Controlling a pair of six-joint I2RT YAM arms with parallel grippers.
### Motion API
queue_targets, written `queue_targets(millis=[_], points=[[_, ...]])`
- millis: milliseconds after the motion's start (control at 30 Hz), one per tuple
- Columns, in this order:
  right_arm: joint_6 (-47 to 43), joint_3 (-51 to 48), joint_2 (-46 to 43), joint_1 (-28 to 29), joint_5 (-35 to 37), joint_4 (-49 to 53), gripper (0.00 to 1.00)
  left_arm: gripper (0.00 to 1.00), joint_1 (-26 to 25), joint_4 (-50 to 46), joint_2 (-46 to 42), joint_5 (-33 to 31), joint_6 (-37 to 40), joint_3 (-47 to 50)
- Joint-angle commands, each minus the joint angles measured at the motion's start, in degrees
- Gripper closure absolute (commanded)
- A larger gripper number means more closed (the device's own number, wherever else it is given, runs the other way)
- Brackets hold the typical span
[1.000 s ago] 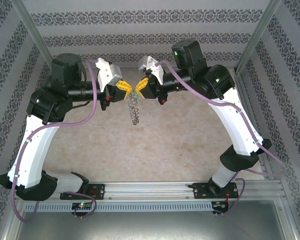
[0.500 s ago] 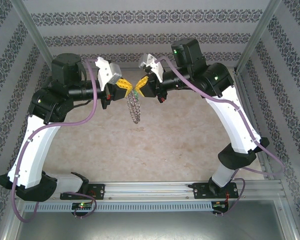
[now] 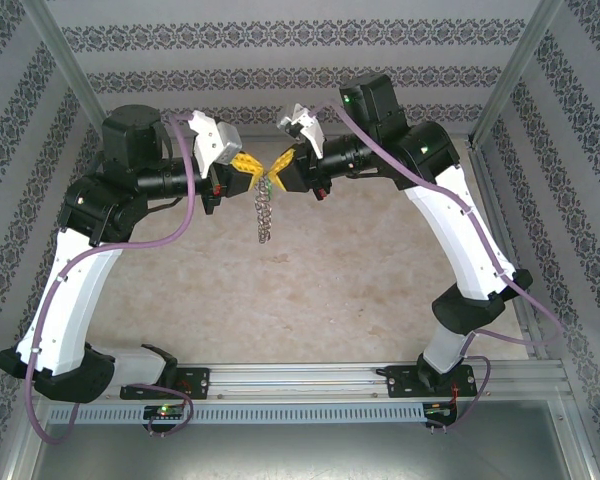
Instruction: Put the keys on the keyring
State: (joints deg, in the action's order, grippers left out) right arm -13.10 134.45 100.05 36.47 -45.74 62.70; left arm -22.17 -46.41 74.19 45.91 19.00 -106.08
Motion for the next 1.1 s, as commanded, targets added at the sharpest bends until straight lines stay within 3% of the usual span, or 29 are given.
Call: queue_targets(millis=[0,200,467,800,1067], points=[[1.33,-1.24,0.6,-0.81,-1.38,-0.52,0.87,1.0,1.32,6.25,-1.36,1.55,-0.97,-0.18],[-0.14,-5.01,-2.24,-0.31,-1.95,-4.05,0.75,1.0,1.9,6.25,-0.93,1.85,-1.14,-0.04],[-1.09,-8.13,-7.23,-0.33,4.86,-10.3,0.57,1.0,3.75,11.57,-1.29,7.51,-6.82,1.23],[0.68,-7.77,-9.2,-0.35,3.28,-16.05,0.51,1.0,5.06,14.89,-1.64,11.73,-11.32,1.62],[1.33,-5.31,-6.42,0.15,1.54,-16.75,0.51,1.0,5.05,16.82,-1.93,12.89,-13.1,2.11]])
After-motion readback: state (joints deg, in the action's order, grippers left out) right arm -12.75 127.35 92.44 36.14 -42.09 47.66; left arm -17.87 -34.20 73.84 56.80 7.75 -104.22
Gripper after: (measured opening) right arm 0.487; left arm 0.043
